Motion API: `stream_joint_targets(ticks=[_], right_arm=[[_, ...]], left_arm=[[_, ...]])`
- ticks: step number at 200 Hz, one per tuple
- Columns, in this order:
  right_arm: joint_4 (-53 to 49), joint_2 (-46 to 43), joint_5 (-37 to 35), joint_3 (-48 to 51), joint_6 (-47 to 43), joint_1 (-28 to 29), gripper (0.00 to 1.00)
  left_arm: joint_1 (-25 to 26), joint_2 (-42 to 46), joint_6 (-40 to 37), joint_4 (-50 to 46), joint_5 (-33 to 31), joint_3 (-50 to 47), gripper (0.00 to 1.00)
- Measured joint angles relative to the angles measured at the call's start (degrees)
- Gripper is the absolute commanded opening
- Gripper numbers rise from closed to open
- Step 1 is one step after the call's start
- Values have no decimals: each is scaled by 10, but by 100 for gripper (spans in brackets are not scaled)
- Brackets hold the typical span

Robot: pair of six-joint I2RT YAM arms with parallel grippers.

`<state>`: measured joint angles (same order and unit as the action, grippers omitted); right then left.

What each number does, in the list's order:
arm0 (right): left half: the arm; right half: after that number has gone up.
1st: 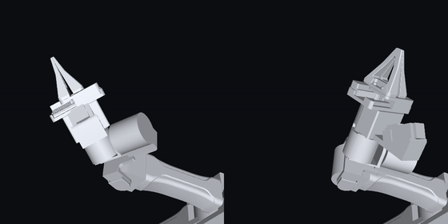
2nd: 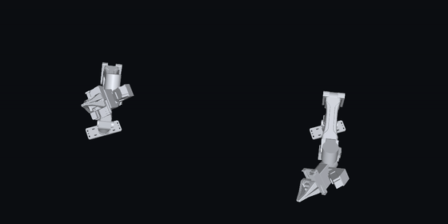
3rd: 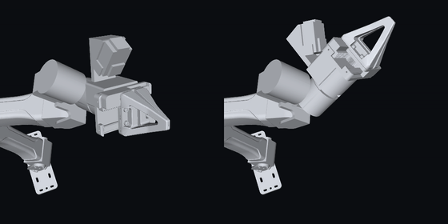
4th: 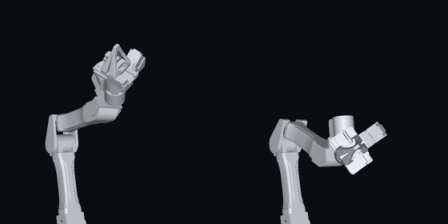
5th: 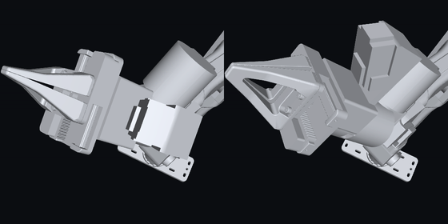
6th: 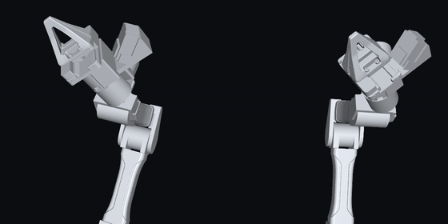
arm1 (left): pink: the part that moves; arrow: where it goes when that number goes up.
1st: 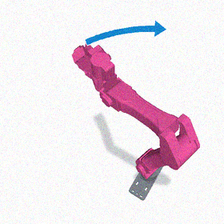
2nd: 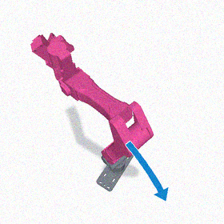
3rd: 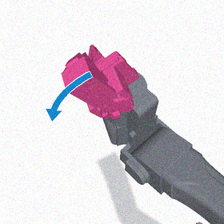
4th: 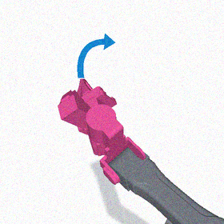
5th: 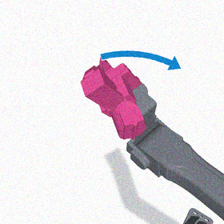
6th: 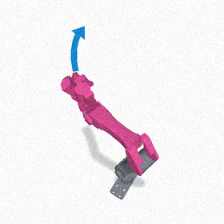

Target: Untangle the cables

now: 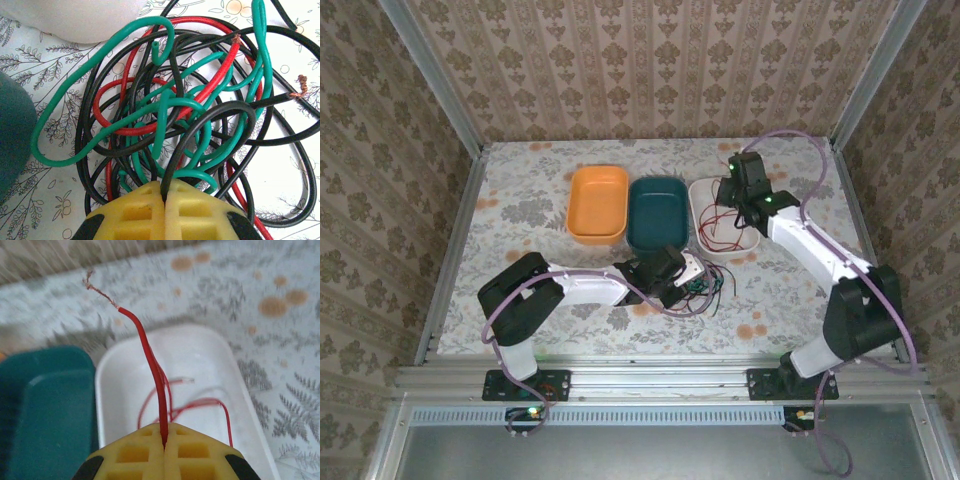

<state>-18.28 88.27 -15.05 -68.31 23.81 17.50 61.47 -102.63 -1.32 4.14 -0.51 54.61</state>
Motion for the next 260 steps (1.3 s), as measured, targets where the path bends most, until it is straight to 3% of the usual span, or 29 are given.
stream_joint_targets(ticks=[60, 115, 128, 142, 161, 192, 260], right_arm=[[-87, 127, 46, -5, 22, -13, 0], [-107, 146, 57, -14, 44, -28, 0], [-114, 146, 57, -19, 48, -30, 12], [-118, 146, 57, -23, 55, -31, 39], [-119, 143, 57, -23, 61, -34, 55], [-120, 100, 53, -19, 62, -34, 61], [-103, -92, 74, 61, 55, -28, 60]], left_arm=[[1, 0, 0, 0, 0, 0, 0], [4, 0, 0, -2, -8, 0, 0], [4, 0, 0, -2, -9, 0, 0], [4, 0, 0, -2, -10, 0, 0], [4, 1, 0, -2, -11, 0, 0], [4, 13, -1, -12, -14, 0, 0], [-12, 57, -5, -21, -6, 0, 0]])
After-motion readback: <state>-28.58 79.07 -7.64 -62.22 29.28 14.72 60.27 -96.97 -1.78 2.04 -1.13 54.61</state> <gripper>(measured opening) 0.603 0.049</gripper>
